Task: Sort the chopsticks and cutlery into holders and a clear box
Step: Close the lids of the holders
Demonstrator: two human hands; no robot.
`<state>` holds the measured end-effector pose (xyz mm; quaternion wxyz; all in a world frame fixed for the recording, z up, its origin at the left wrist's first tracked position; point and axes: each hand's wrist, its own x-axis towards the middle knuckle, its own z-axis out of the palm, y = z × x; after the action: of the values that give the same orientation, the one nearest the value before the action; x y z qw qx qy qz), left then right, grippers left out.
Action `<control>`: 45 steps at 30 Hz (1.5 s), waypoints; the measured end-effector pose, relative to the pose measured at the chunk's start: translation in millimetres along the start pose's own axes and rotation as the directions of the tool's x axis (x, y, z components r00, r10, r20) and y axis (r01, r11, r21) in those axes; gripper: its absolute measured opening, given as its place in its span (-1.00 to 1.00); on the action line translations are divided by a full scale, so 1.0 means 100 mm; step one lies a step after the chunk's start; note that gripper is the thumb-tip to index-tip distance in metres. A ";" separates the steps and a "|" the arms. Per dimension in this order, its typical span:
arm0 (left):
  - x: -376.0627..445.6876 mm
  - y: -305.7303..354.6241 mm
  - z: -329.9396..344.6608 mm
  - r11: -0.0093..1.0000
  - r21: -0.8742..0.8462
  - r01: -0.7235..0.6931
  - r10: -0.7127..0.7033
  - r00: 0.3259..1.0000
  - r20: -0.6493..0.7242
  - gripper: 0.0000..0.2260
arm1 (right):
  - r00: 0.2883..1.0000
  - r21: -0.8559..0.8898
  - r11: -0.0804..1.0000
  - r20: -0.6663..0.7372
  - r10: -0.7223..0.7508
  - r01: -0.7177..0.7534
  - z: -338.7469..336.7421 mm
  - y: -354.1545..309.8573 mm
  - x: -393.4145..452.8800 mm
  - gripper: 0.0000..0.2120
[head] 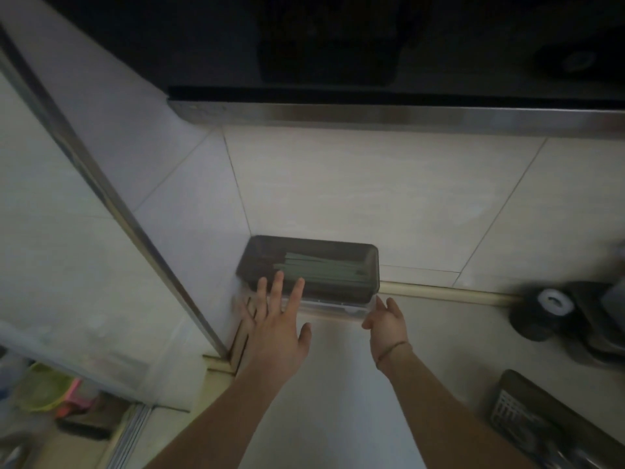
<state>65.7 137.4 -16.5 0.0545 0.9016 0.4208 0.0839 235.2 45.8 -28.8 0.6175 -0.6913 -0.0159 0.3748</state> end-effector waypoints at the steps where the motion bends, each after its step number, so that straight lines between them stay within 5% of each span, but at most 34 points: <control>1: 0.00 0.03 -0.03 1.000 0.016 0.006 -0.006 1.000 0.018 -0.29 | 1.000 -0.041 0.999 0.000 -0.024 0.024 -0.03 0.00 0.01 -0.31; 5: -0.08 0.12 0.00 1.000 0.000 -0.018 0.018 1.000 -0.025 -0.21 | 0.995 -0.080 0.994 0.078 -0.067 0.073 -0.22 0.03 0.00 -0.31; 8: -0.28 0.31 0.16 0.985 -0.097 -0.140 0.128 0.985 -0.112 -0.17 | 0.970 -0.194 0.953 -0.022 -0.241 0.232 -0.49 0.12 -0.18 -0.43; 12: -0.61 0.80 0.38 0.894 -0.265 -0.361 0.350 0.932 -0.090 -0.29 | 0.779 -0.381 0.780 -0.201 -0.594 0.496 -1.36 0.37 -0.78 -0.68; 14: -0.76 1.14 0.49 0.813 -0.338 -0.473 0.494 0.869 -0.026 -0.36 | 0.654 -0.681 0.595 -0.221 -0.723 0.427 -1.98 0.55 -1.01 -0.82; 15: -0.83 1.32 0.56 0.775 -0.364 -0.517 0.560 0.828 0.015 -0.37 | 0.624 -0.817 0.489 -0.216 -0.751 0.305 -2.31 0.63 -1.07 -0.72; 17: -0.94 1.71 0.67 0.731 -0.391 -0.559 0.636 0.765 0.097 -0.34 | 0.654 -0.924 0.382 -0.276 -0.704 0.022 -2.91 0.85 -1.18 -0.57; 19: -1.01 2.06 0.75 0.729 -0.514 -0.451 0.610 0.769 0.191 -0.24 | 0.668 -0.879 0.436 -0.444 -0.597 -0.194 -3.30 0.99 -1.32 -0.54; 21: -1.05 2.33 0.78 0.678 -0.715 -0.174 0.517 0.804 0.294 -0.27 | 0.627 -0.779 0.558 -0.592 -0.507 -0.284 -3.51 1.09 -1.42 -0.53; 24: -1.01 2.58 0.83 0.580 -0.793 0.187 0.320 0.843 0.432 -0.64 | 0.672 -0.580 0.778 -0.678 -0.296 -0.242 -3.58 1.11 -1.51 -0.37; 26: -0.97 2.64 0.87 0.619 -0.758 0.204 0.257 0.860 0.441 -0.79 | 0.695 -0.440 0.892 -0.675 -0.248 -0.109 -3.55 1.14 -1.51 -0.35; 29: -0.97 2.60 0.88 0.688 -0.716 0.112 0.274 0.874 0.401 -0.80 | 0.662 -0.397 0.918 -0.692 -0.287 -0.017 -3.44 1.18 -1.53 -0.31; 36: -0.79 2.05 0.40 0.645 -0.759 -0.088 0.294 0.946 0.139 -0.61 | 0.721 -0.387 0.911 -0.589 -0.365 0.145 -2.90 0.82 -1.54 -0.46; 42: -0.32 1.08 -0.33 0.659 -0.750 -0.050 0.020 0.999 -0.049 -0.26 | 0.707 -0.541 0.664 -0.169 -0.687 0.516 -1.89 0.02 -1.26 -0.37; 45: -0.03 0.60 -0.64 0.720 -0.694 0.019 -0.118 0.988 -0.095 -0.37 | 0.700 -0.504 0.606 -0.004 -0.714 0.615 -1.33 -0.32 -0.98 -0.47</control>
<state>96.0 98.6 56.3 0.3615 0.7924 0.3951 0.2921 250.7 -106.5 42.4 0.5253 -0.7963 -0.2986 0.0282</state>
